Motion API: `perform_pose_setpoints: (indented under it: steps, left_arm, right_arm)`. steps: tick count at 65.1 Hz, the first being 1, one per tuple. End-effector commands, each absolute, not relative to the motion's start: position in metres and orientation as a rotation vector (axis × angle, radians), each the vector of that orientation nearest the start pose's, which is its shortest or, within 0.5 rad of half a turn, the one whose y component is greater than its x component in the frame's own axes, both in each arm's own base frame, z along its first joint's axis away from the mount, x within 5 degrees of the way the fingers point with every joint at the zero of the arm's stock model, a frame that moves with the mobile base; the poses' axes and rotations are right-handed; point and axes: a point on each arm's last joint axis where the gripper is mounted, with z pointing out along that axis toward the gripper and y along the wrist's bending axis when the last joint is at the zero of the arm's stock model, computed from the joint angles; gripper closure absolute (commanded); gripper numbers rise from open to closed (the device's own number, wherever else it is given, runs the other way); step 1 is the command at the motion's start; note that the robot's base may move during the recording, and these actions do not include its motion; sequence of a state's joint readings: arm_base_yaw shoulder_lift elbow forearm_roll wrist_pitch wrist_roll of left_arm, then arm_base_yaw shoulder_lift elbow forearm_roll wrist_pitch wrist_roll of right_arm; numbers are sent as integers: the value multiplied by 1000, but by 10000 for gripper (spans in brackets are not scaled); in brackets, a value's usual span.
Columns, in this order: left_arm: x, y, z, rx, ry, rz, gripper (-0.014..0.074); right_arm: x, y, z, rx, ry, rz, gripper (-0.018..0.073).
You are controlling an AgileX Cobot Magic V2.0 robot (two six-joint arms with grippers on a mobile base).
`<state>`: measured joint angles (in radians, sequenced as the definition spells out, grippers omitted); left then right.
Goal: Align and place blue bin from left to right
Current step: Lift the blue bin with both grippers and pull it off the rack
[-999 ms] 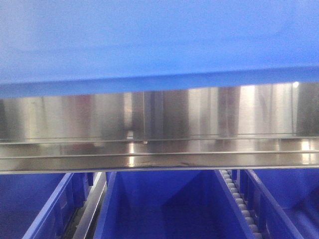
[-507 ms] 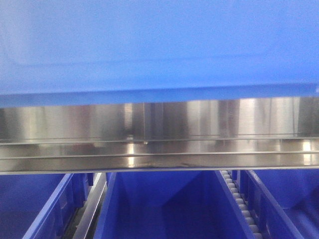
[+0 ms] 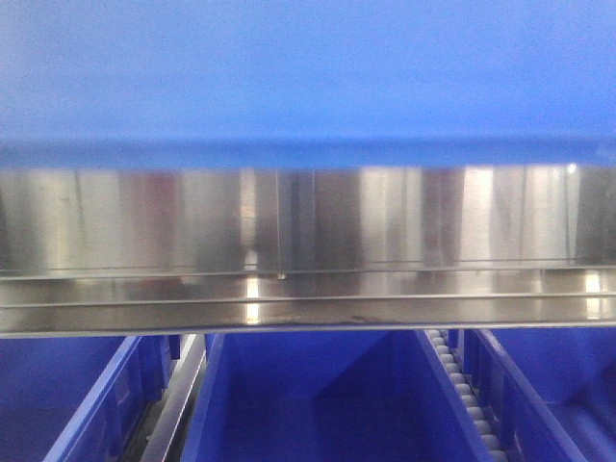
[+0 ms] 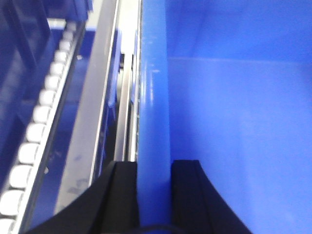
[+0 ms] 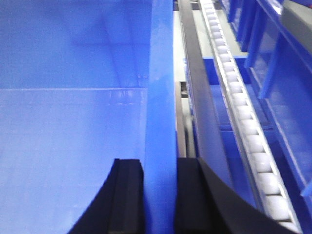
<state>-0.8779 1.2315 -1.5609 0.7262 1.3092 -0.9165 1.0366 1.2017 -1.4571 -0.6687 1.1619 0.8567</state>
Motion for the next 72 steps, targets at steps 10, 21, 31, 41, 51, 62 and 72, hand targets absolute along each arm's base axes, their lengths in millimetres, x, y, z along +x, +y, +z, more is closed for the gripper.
perform_pose_setpoints:
  steps: [10, 21, 31, 41, 51, 62, 72]
  left_arm:
    - [178, -132, 481, -67, 2092, -155, 707]
    - [178, -132, 481, -67, 2092, -155, 707]
    - [178, -132, 481, -67, 2092, -155, 707]
    - [178, -132, 481, -67, 2091, -154, 707]
    - [179, -131, 483, -68, 2075, -134, 707]
    - [180, -129, 484, -69, 2053, -108, 707]
    - [180, -128, 485, -69, 2046, -101, 707]
  right_arm:
    - [157, 169, 465, -266, 2048, 293, 638]
    - [157, 169, 465, -266, 2048, 293, 638]
    - [157, 169, 465, -266, 2048, 293, 638]
    - [157, 169, 465, -266, 2048, 293, 638]
    - [157, 170, 465, -267, 2045, 296, 638]
    - [157, 171, 466, -272, 2034, 309, 638]
    - [157, 173, 468, -282, 2013, 333, 638]
